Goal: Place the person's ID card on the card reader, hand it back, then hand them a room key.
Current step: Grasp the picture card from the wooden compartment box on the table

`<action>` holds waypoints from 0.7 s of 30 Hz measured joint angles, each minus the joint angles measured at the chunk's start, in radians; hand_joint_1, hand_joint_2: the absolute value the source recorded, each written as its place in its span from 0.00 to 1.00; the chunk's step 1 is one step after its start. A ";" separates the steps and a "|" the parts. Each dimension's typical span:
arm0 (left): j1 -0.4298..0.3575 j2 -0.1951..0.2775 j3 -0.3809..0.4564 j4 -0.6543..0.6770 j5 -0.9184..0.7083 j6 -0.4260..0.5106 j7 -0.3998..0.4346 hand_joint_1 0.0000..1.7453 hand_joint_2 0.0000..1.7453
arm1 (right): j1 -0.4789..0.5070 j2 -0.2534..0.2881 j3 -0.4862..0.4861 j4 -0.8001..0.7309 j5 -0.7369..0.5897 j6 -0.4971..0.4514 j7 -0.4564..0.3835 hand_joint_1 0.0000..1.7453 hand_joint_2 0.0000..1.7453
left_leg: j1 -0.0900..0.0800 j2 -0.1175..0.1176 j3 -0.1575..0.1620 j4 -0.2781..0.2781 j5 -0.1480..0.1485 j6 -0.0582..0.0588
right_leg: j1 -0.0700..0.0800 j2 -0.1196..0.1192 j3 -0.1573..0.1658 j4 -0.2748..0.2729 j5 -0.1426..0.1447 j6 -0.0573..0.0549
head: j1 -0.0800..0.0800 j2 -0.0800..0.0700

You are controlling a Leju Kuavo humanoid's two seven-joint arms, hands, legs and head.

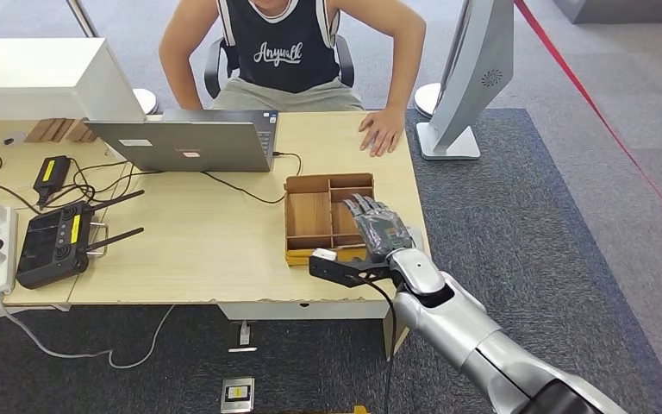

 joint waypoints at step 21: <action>0.000 0.000 0.000 0.000 -0.002 0.000 0.000 0.00 0.00 | -0.001 0.000 0.002 0.015 0.000 0.000 0.003 0.00 1.00 | 0.000 0.000 0.000 0.000 0.000 0.000 | 0.000 0.000 0.000 0.000 0.000 0.000 | 0.000 0.000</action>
